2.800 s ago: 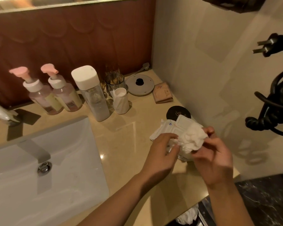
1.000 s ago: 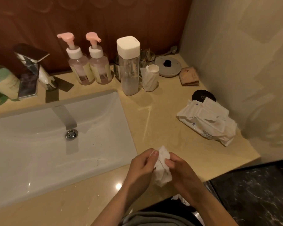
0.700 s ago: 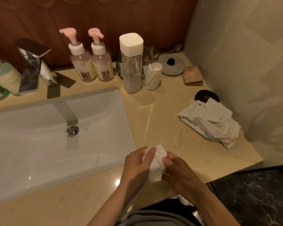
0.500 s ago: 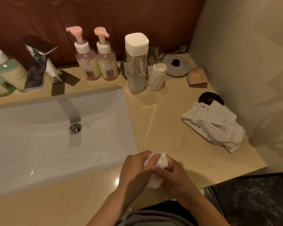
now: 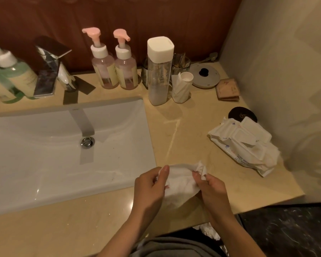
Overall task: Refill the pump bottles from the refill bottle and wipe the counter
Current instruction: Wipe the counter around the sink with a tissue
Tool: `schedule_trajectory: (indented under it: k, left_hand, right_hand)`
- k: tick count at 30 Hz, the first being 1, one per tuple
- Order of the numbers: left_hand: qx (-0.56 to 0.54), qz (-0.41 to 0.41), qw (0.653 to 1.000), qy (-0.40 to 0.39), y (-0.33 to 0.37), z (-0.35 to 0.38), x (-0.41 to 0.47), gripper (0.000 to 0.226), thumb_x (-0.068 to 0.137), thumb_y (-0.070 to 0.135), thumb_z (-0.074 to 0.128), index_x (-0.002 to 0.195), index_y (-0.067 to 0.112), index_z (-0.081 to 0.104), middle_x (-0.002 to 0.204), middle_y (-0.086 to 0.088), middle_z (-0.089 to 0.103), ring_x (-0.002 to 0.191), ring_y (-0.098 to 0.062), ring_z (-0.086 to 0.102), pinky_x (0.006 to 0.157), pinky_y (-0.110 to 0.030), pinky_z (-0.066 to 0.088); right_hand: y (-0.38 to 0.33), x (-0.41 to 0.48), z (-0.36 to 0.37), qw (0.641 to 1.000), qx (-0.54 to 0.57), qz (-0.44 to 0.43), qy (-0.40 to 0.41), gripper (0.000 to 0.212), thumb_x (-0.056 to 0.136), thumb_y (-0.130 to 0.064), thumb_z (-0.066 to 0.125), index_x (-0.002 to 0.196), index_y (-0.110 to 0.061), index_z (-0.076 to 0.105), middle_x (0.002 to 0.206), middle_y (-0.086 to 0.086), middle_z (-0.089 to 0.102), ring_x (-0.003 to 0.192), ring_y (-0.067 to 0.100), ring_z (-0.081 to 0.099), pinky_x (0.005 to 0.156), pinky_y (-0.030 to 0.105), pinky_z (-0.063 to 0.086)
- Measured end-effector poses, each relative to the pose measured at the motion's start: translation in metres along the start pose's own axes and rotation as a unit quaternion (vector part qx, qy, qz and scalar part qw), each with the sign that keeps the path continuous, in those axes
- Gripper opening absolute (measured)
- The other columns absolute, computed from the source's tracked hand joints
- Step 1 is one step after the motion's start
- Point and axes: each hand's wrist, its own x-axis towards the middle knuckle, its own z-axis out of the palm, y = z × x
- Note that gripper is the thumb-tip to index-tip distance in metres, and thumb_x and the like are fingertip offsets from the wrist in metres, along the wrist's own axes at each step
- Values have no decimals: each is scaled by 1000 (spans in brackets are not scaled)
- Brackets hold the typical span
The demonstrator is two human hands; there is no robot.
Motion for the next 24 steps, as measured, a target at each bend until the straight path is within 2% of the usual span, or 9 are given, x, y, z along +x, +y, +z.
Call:
schedule_trajectory:
  k: [4,6,8,10,12,15,18,21,24]
  left_hand:
    - [-80,-119,990,13,0,1,1,44,94,33,50,61,6,42,61,-8,37,61,-17,38,58,-26,38]
    - [-141,-220,965,8,-1,-1,3,38,95,35,50,71,8,58,67,-8,54,66,-21,51,63,-28,43]
    - [-210,-301,930,-16,-2,-2,5,33,96,34,49,92,8,68,86,-8,72,80,-28,66,72,-35,51]
    - [-291,-357,887,-26,-2,-3,5,30,97,29,47,101,5,66,92,-13,73,84,-29,69,72,-35,55]
    - [-382,-411,827,-24,3,-3,4,29,97,22,48,102,-2,62,88,-18,72,79,-29,68,68,-36,56]
    - [-464,-449,762,-34,4,-3,5,29,95,19,51,103,-7,60,85,-21,69,78,-30,66,83,-38,50]
    - [-465,-440,764,-84,-2,-7,9,31,92,22,52,108,-3,61,91,-19,66,82,-27,63,92,-38,46]
    - [-468,-427,763,-126,0,-7,17,29,88,21,54,106,-1,60,86,-16,65,74,-22,63,76,-32,54]
    - [-456,-408,771,-179,9,-6,32,31,81,23,57,105,4,56,85,-11,59,73,-19,58,65,-28,54]
  right_hand:
    - [9,0,7,996,80,-9,28,19,92,-15,55,81,-8,69,73,2,70,72,16,64,64,23,50]
    - [15,-5,9,984,-43,-161,59,14,91,-20,58,85,-19,70,79,-14,71,75,4,63,65,11,46]
    - [21,-9,6,913,-209,-344,62,16,91,-31,55,99,-24,68,99,-25,67,92,-10,60,74,5,44]
    - [31,-6,0,832,-314,-458,8,31,99,-35,42,113,-17,62,114,-12,65,109,-2,56,89,11,44]
    - [37,-5,-5,762,-384,-519,-45,38,102,-33,34,116,-10,62,120,3,64,116,10,55,96,21,45]
    - [35,-8,-8,728,-420,-533,-102,37,102,-24,35,118,-7,63,126,5,60,125,14,50,100,27,43]
    - [34,-8,-13,707,-448,-523,-163,43,86,-14,50,128,-8,54,134,3,53,132,15,41,106,32,37]
    - [37,1,-15,654,-498,-545,-164,49,84,-17,60,132,-10,49,136,4,51,132,16,40,107,33,36]
    - [32,20,-17,637,-509,-556,-160,47,83,-19,69,126,-11,54,133,8,55,127,20,48,104,33,42]
